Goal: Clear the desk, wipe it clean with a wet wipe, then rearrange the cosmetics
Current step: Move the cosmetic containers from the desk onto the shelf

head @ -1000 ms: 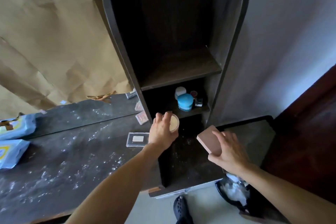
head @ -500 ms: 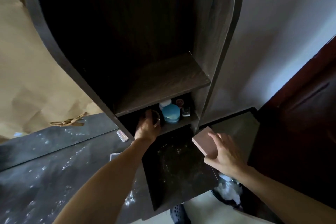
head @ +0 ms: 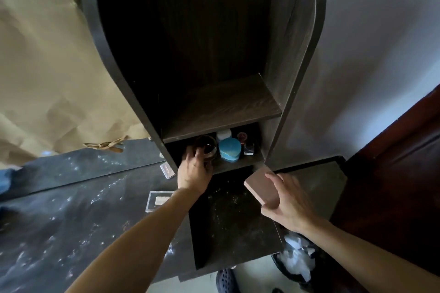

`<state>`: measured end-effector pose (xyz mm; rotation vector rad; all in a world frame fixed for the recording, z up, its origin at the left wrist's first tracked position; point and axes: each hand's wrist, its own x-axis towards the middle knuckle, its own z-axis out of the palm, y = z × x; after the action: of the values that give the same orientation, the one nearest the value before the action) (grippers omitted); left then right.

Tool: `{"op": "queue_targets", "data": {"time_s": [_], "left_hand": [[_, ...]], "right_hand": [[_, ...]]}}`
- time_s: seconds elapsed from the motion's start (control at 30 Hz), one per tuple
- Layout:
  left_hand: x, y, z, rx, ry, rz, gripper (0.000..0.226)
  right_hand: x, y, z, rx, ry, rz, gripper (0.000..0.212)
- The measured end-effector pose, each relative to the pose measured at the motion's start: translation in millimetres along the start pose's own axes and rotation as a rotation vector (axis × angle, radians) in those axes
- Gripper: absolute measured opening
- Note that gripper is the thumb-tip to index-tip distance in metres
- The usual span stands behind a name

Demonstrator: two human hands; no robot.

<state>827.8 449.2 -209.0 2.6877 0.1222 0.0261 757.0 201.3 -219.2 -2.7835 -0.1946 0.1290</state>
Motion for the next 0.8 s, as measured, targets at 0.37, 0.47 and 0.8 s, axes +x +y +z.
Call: {"op": "queue_targets", "data": {"time_s": [0.37, 0.47, 0.8], "left_hand": [[-45.0, 6.9, -84.8, -0.092, 0.364, -0.211, 0.024], [-42.4, 8.0, -99.9, 0.015, 0.329, -0.235, 0.028], [-39.0, -18.0, -109.1, 0.223, 0.222, -0.168, 0.041]], "right_hand": [[36.3, -80.8, -131.8, 0.059, 0.371, -0.407, 0.077], [73.3, -104.5, -161.2, -0.074, 0.332, -0.332, 0.072], [131.8, -127.9, -159.5, -0.458, 0.235, -0.055, 0.055]]}}
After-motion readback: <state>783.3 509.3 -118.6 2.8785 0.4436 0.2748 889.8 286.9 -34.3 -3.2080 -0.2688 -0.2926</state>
